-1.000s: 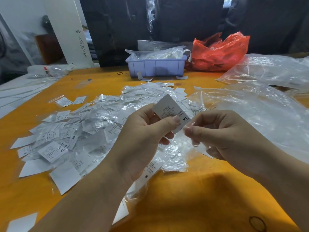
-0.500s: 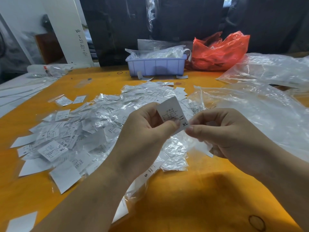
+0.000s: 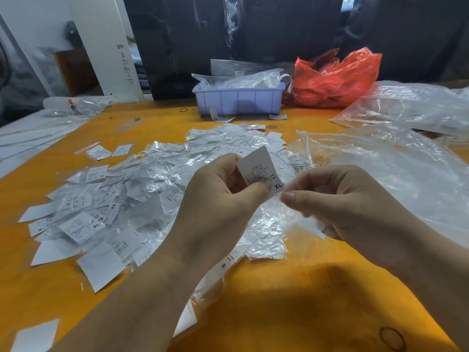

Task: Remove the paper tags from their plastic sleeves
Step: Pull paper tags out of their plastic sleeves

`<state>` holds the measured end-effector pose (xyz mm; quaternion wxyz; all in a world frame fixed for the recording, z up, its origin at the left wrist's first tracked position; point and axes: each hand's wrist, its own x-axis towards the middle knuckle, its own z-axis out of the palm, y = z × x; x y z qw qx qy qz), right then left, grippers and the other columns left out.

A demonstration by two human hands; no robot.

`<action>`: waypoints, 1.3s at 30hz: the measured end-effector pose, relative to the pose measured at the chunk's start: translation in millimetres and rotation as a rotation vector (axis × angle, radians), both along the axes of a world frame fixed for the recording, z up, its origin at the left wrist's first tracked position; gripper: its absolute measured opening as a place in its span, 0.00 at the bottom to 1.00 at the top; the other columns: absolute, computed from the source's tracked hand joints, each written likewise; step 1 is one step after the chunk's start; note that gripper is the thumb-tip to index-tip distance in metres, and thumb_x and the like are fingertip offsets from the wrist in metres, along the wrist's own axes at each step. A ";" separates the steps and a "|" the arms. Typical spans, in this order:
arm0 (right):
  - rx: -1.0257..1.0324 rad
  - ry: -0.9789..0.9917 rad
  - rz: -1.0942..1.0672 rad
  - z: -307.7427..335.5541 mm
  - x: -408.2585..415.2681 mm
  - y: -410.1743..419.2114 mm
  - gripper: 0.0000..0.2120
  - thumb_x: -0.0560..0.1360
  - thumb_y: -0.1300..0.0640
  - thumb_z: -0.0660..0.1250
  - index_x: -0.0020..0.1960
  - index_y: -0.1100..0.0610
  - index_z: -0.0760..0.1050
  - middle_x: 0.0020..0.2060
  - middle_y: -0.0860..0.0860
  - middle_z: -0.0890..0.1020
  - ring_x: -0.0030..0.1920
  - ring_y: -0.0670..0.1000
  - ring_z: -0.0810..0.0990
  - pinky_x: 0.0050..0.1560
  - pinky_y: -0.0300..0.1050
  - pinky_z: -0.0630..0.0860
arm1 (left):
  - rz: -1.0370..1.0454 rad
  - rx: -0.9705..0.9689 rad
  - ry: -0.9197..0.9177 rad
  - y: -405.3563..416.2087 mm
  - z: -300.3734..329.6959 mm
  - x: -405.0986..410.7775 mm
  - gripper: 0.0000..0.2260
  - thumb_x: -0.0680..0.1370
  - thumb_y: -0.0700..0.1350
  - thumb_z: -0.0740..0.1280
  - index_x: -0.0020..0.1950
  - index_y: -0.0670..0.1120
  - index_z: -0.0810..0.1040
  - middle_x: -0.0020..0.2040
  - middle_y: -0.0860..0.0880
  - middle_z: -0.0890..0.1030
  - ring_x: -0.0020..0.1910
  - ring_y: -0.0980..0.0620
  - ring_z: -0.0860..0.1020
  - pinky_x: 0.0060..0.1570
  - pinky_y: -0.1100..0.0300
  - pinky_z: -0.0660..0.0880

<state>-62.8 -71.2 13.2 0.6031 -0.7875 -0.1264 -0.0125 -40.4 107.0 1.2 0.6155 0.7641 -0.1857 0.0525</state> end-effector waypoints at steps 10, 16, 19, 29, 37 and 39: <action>0.038 -0.029 0.049 1.8 -1.4 0.8 0.04 0.72 0.62 0.70 0.39 0.61 0.81 0.22 0.45 0.76 0.21 0.39 0.73 0.23 0.26 0.65 | -0.159 -0.053 0.154 -1.3 -3.7 3.9 0.13 0.69 0.51 0.71 0.51 0.48 0.84 0.43 0.47 0.85 0.42 0.52 0.81 0.38 0.63 0.77; 0.062 -0.020 0.051 0.5 -0.9 2.2 0.04 0.69 0.61 0.71 0.39 0.62 0.81 0.23 0.46 0.75 0.21 0.40 0.72 0.23 0.26 0.64 | -0.199 -0.197 0.360 -4.3 -5.5 5.5 0.16 0.66 0.49 0.76 0.51 0.44 0.85 0.41 0.50 0.83 0.38 0.56 0.78 0.38 0.60 0.72; 0.085 -0.013 0.053 1.4 -1.1 1.9 0.07 0.68 0.58 0.71 0.39 0.62 0.81 0.23 0.46 0.76 0.21 0.40 0.72 0.23 0.26 0.65 | -0.193 -0.206 0.398 -4.2 -4.5 5.8 0.16 0.67 0.51 0.75 0.52 0.45 0.84 0.41 0.51 0.82 0.37 0.56 0.77 0.37 0.61 0.73; 0.056 0.001 0.049 0.7 0.2 0.8 0.03 0.70 0.59 0.71 0.40 0.59 0.82 0.25 0.43 0.79 0.23 0.37 0.74 0.23 0.26 0.66 | 0.001 -0.201 0.118 1.4 0.8 4.3 0.07 0.78 0.44 0.68 0.41 0.52 0.83 0.36 0.53 0.82 0.34 0.57 0.75 0.33 0.66 0.73; -0.007 -0.022 0.030 -3.1 3.1 -2.5 0.05 0.72 0.60 0.71 0.40 0.59 0.84 0.29 0.47 0.79 0.24 0.39 0.74 0.25 0.26 0.66 | 0.096 0.041 -0.175 -3.4 1.7 -3.1 0.06 0.78 0.44 0.69 0.41 0.50 0.82 0.35 0.56 0.82 0.34 0.58 0.78 0.31 0.71 0.73; -0.006 -0.022 0.024 -2.4 2.6 -2.1 0.05 0.72 0.60 0.71 0.39 0.59 0.84 0.30 0.50 0.79 0.23 0.39 0.73 0.25 0.27 0.66 | 0.098 0.070 -0.221 -4.1 1.8 -4.6 0.06 0.77 0.43 0.70 0.41 0.50 0.82 0.34 0.56 0.81 0.32 0.58 0.77 0.30 0.70 0.72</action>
